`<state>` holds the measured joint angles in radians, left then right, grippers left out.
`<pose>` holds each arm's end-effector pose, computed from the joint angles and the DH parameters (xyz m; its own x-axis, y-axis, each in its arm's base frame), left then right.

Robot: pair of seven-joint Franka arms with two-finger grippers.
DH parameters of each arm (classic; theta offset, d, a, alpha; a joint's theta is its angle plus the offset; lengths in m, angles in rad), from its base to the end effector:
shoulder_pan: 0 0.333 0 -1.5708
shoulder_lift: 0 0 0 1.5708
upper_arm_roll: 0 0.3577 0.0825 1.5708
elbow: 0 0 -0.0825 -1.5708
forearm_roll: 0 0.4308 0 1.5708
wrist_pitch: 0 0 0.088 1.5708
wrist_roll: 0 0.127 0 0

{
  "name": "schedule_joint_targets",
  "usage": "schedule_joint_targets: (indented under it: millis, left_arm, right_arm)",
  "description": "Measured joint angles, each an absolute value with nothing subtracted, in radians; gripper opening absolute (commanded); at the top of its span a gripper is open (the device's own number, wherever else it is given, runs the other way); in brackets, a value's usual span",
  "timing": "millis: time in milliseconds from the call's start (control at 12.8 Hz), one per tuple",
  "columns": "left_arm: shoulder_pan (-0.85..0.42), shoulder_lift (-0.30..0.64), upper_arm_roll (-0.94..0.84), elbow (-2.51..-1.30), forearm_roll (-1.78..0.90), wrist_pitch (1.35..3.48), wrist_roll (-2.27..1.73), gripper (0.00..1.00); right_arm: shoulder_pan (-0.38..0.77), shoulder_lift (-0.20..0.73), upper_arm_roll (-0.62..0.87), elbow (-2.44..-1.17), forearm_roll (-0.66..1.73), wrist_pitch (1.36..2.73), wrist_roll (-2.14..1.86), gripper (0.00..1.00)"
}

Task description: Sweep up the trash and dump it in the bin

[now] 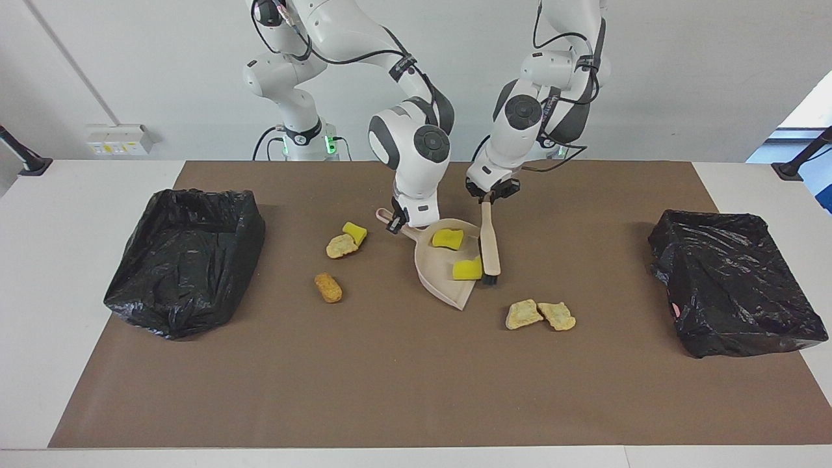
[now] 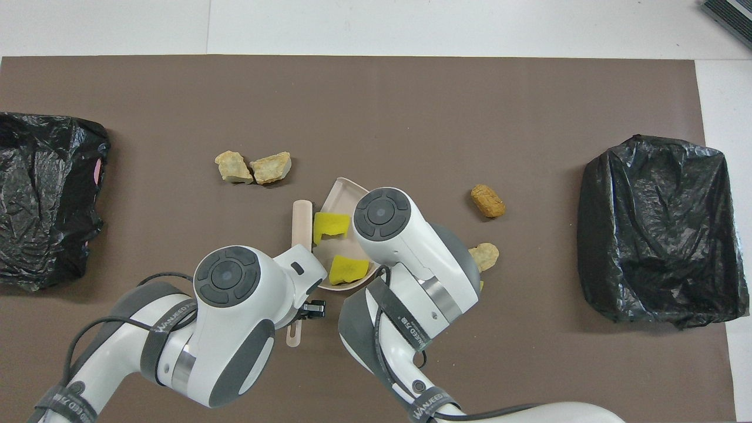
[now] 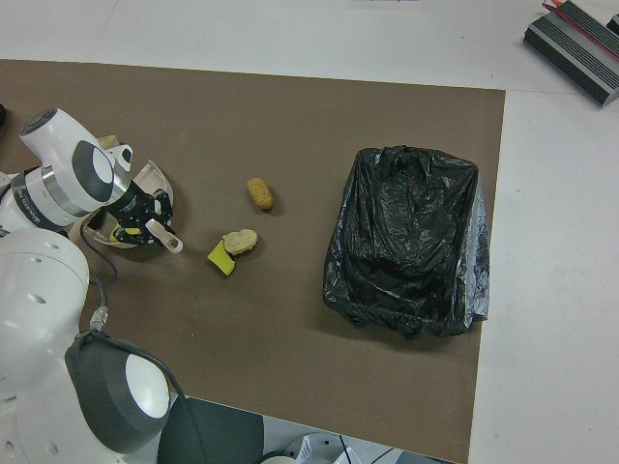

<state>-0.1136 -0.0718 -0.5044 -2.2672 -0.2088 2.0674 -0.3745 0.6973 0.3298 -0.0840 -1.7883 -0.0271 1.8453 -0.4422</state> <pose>0.4205 -0.3175 0.3695 0.9747 -0.1319 -0.1802 -0.1207 -0.9901 0.0721 0.5355 0.3777 0.3458 0.4572 0.8492 -0.2643 0.8692 -0.4896 -0.0695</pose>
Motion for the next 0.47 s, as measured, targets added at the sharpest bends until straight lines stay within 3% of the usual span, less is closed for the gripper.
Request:
schedule_joint_targets:
  millis: [469]
  left_arm:
    - [-0.121, -0.04, -0.397, -2.098, -0.192, 1.963, -0.23, 0.0]
  right_arm:
    - [0.7, 0.329, -0.084, -1.788, -0.027, 1.845, -0.419, 0.0]
